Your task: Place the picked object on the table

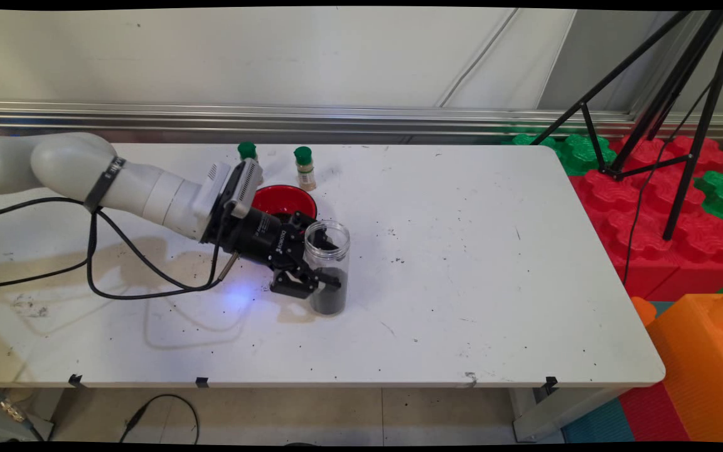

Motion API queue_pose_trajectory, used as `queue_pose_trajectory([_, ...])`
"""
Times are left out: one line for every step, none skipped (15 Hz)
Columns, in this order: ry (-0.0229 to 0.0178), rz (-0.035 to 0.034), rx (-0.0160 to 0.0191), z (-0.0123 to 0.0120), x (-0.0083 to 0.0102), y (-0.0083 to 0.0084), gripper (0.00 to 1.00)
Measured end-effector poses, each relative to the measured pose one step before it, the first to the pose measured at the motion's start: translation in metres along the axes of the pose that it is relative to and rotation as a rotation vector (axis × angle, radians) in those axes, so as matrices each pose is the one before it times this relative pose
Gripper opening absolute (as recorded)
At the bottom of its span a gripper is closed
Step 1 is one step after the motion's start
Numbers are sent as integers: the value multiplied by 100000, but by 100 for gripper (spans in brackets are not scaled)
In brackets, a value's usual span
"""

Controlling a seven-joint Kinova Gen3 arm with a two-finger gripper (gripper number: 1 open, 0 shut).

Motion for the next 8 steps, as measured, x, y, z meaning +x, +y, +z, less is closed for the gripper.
queue_pose_trajectory([-133,25,-304,128,-174,-22,0])
queue_pose_trajectory([-152,21,-337,130,-164,-16,0])
queue_pose_trajectory([-126,44,-358,144,-202,-22,0])
queue_pose_trajectory([-105,62,-317,120,-184,-14,0])
queue_pose_trajectory([-69,98,-311,97,-169,-10,100])
queue_pose_trajectory([-72,85,-255,60,-141,-7,100])
queue_pose_trajectory([-34,71,-151,35,-88,-3,100])
queue_pose_trajectory([-30,88,-169,29,-126,-15,100])
